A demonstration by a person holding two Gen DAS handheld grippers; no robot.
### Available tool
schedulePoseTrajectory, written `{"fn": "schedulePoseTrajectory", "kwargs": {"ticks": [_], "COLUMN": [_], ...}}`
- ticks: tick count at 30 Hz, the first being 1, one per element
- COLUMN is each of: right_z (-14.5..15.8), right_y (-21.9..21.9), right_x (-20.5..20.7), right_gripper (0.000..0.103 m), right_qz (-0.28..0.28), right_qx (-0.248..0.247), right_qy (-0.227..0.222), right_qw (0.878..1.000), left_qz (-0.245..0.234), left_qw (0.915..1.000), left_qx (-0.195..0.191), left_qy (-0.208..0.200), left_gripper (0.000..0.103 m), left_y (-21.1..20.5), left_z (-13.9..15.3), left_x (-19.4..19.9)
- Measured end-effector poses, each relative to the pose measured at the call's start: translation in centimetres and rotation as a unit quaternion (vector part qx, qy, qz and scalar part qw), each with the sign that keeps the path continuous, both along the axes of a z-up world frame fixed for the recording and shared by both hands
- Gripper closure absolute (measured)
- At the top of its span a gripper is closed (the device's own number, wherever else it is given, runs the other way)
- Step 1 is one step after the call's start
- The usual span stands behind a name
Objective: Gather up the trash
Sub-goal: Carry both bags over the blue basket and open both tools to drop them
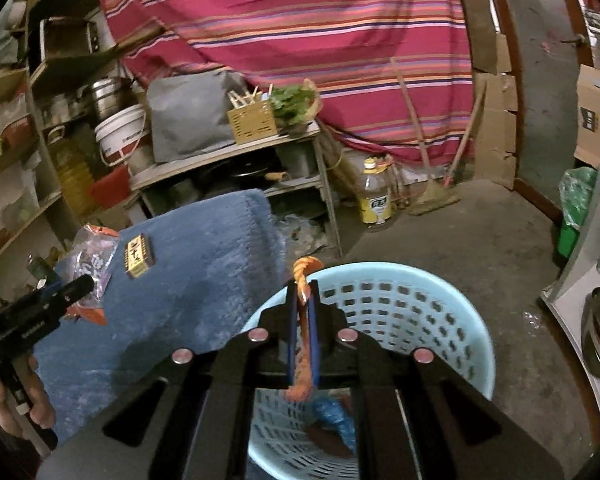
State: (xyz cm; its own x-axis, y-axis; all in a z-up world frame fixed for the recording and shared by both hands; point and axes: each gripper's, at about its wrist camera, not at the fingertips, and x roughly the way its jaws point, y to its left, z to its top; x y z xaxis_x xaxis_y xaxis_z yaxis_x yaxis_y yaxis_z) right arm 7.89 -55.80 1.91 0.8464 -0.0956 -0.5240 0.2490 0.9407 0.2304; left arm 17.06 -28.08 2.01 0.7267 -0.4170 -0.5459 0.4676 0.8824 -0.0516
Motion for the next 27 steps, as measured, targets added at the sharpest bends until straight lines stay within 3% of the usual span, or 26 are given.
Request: {"fn": "schedulePoseTrajectory", "kwargs": {"ticks": [6,20,27], "right_z": [0.2,-1.3,-1.5], "right_y": [-1.5,-4.1,-4.2], "right_x": [-1.1,-2.0,-1.9], "right_gripper": [0.098,0.098,0.098], "right_qz": [-0.01,-0.046,-0.048], "right_qx": [-0.009,-0.036,-0.036], "right_qy": [0.0,0.019,0.021], "right_qw": [1.0,0.998,0.998], "left_qz": [-0.029,-0.096,-0.123], "left_qw": [0.9996,0.9952,0.992], "left_qx": [-0.004,0.013,0.017], "left_qy": [0.001,0.013,0.025], "left_gripper": [0.059,0.058,0.05], "left_y": [-3.6,-11.9,-14.2], "left_z": [0.0,-3.2,-4.3], "left_x": [-0.8,-3.0,-3.3]}}
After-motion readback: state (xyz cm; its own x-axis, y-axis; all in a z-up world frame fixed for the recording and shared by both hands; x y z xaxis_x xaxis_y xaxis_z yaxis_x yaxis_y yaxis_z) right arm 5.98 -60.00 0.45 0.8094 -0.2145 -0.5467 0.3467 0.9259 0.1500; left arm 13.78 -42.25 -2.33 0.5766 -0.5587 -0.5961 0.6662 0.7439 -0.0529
